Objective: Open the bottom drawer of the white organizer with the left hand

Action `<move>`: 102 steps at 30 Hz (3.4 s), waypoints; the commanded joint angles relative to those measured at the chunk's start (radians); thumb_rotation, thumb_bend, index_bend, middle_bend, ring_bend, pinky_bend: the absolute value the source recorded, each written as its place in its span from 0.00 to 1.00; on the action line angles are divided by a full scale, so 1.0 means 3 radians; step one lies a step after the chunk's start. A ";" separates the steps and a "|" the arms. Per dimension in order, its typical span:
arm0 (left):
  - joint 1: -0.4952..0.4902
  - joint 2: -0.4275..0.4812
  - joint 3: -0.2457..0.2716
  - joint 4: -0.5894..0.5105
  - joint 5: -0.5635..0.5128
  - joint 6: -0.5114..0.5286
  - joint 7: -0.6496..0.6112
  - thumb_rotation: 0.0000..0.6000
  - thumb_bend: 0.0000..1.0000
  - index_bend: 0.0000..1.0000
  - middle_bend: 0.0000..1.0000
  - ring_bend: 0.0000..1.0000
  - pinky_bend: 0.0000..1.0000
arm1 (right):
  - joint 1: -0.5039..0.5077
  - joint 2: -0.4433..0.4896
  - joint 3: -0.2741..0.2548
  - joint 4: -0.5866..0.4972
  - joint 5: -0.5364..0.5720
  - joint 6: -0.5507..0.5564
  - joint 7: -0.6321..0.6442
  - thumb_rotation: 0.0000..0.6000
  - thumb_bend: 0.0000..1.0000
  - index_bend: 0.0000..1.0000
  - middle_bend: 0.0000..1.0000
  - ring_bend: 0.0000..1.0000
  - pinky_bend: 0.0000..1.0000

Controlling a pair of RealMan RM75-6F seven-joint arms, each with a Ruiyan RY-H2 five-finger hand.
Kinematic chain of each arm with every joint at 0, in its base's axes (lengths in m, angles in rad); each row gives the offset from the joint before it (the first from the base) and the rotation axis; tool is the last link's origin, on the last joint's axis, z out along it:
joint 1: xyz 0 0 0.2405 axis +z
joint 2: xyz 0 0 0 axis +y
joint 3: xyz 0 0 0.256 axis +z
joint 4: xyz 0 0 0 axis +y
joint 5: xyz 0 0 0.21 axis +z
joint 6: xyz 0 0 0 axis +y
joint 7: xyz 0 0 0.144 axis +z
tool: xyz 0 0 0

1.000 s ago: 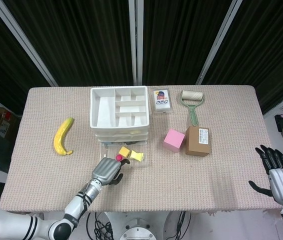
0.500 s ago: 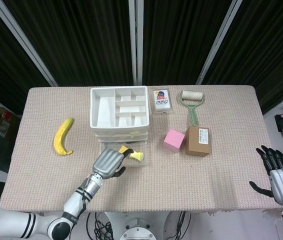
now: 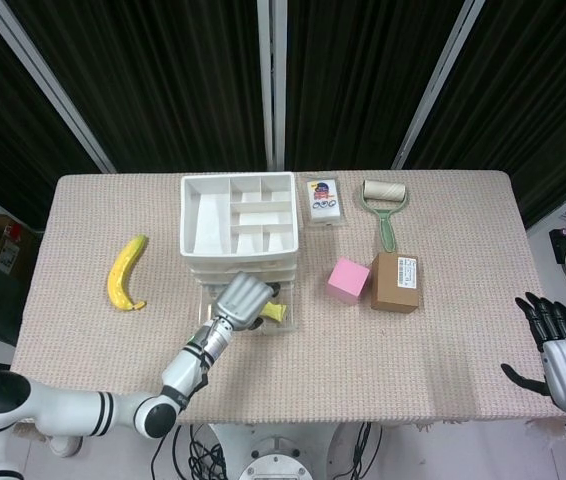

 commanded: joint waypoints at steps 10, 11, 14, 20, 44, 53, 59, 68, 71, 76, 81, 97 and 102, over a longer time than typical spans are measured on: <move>-0.0190 -0.0207 0.0093 0.0219 -0.0119 0.0044 0.0324 1.00 0.20 0.38 0.77 0.93 1.00 | -0.0011 -0.0001 -0.0002 -0.0003 0.0011 -0.0003 -0.0007 1.00 0.08 0.00 0.00 0.00 0.00; -0.0204 -0.0219 0.0096 0.0236 -0.0139 0.0043 0.0349 1.00 0.20 0.38 0.77 0.93 1.00 | -0.0011 0.0000 -0.0001 -0.0004 0.0012 -0.0004 -0.0007 1.00 0.08 0.00 0.00 0.00 0.00; -0.0253 -0.0242 0.0113 0.0269 -0.0250 0.0015 0.0444 1.00 0.20 0.37 0.77 0.93 1.00 | -0.0018 0.0006 0.0001 -0.0007 0.0017 0.0002 -0.0008 1.00 0.08 0.00 0.00 0.00 0.00; -0.0319 -0.0281 0.0112 0.0309 -0.0411 0.0001 0.0521 1.00 0.20 0.37 0.77 0.93 1.00 | -0.0024 0.0000 -0.0003 0.0004 0.0025 -0.0004 0.0003 1.00 0.08 0.00 0.00 0.00 0.00; -0.0153 -0.0299 0.0120 0.0296 -0.0143 0.0204 0.0014 1.00 0.32 0.54 0.79 0.93 1.00 | -0.0011 0.0018 0.0015 0.0003 0.0054 -0.0044 0.0009 1.00 0.08 0.00 0.00 0.00 0.00; 0.0353 0.0361 0.0253 -0.0501 0.0573 0.0935 -0.0375 1.00 0.31 0.54 0.79 0.93 1.00 | 0.0022 0.0034 0.0024 -0.0035 -0.0003 -0.0038 -0.0021 1.00 0.08 0.00 0.00 0.00 0.00; 0.0833 0.0780 0.0502 -0.0735 0.0590 0.1229 -0.0665 1.00 0.32 0.54 0.78 0.92 1.00 | 0.0016 0.0040 0.0028 -0.0030 -0.0029 0.0002 0.0003 1.00 0.08 0.00 0.00 0.00 0.00; 0.0941 0.0751 0.0463 -0.0411 -0.0094 0.0779 -0.0707 1.00 0.32 0.49 0.76 0.92 1.00 | 0.0040 0.0026 0.0007 -0.0069 -0.0116 0.0015 -0.0067 1.00 0.08 0.00 0.00 0.00 0.00; 0.0907 0.0710 0.0453 -0.0340 -0.0286 0.0643 -0.0594 1.00 0.30 0.41 0.73 0.89 1.00 | 0.0021 0.0036 0.0006 -0.0071 -0.0096 0.0036 -0.0060 1.00 0.08 0.00 0.00 0.00 0.00; 0.0933 0.0667 0.0408 -0.0278 -0.0390 0.0737 -0.0488 1.00 0.23 0.20 0.54 0.68 0.98 | -0.0003 0.0047 -0.0004 -0.0060 -0.0091 0.0060 -0.0048 1.00 0.08 0.00 0.00 0.00 0.00; 0.1174 0.0822 0.0377 -0.0417 -0.0017 0.1098 -0.0830 1.00 0.16 0.16 0.37 0.47 0.73 | -0.0002 0.0069 0.0005 -0.0051 -0.0070 0.0054 -0.0032 1.00 0.08 0.00 0.00 0.00 0.00; 0.2368 0.1884 0.0771 -0.0373 0.1195 0.2227 -0.2008 1.00 0.12 0.16 0.26 0.30 0.31 | 0.0087 0.0166 0.0071 -0.0024 -0.0081 0.0021 0.0185 1.00 0.08 0.00 0.00 0.00 0.00; 0.2680 0.1966 0.0910 -0.0458 0.1464 0.2447 -0.2156 1.00 0.12 0.16 0.26 0.29 0.31 | 0.0066 0.0119 0.0042 -0.0023 -0.0110 0.0049 0.0171 1.00 0.08 0.00 0.00 0.00 0.00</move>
